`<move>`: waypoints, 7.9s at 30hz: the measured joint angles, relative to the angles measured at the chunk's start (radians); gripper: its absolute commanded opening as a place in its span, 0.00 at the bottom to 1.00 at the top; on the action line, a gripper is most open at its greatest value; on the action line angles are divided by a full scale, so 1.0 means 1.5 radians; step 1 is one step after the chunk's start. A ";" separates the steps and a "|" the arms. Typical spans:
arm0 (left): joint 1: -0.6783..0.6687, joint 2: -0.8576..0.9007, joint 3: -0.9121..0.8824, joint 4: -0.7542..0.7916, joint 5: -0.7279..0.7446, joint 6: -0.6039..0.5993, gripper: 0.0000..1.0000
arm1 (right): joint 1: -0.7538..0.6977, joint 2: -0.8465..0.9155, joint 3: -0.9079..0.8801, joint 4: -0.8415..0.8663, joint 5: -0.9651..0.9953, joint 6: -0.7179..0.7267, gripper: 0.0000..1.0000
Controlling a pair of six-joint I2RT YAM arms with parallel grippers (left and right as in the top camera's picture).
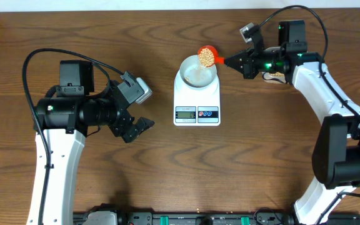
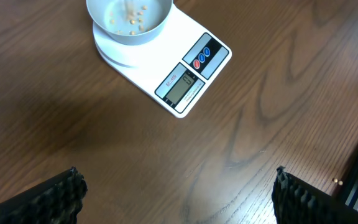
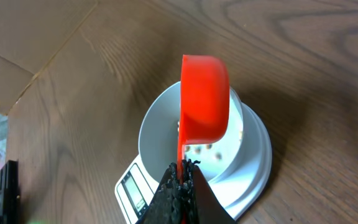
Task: Scoop item into bowl and weigh 50g on scale
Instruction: 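Tilt the red scoop with the right gripper to pour beans into bowl, then lift the emptied scoop and carry it right toward the bean tub, then dip the red scoop into the soybean tub with the right gripper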
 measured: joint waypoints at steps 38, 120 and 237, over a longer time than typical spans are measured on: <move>0.000 0.000 0.000 0.000 0.000 0.000 0.98 | 0.009 0.000 -0.001 0.011 -0.032 -0.033 0.01; 0.000 0.000 0.000 0.000 -0.002 0.000 0.98 | 0.026 -0.021 -0.003 -0.008 0.075 -0.133 0.01; 0.000 0.000 0.000 0.000 -0.002 0.000 0.98 | -0.062 -0.081 -0.003 -0.234 0.578 -0.103 0.01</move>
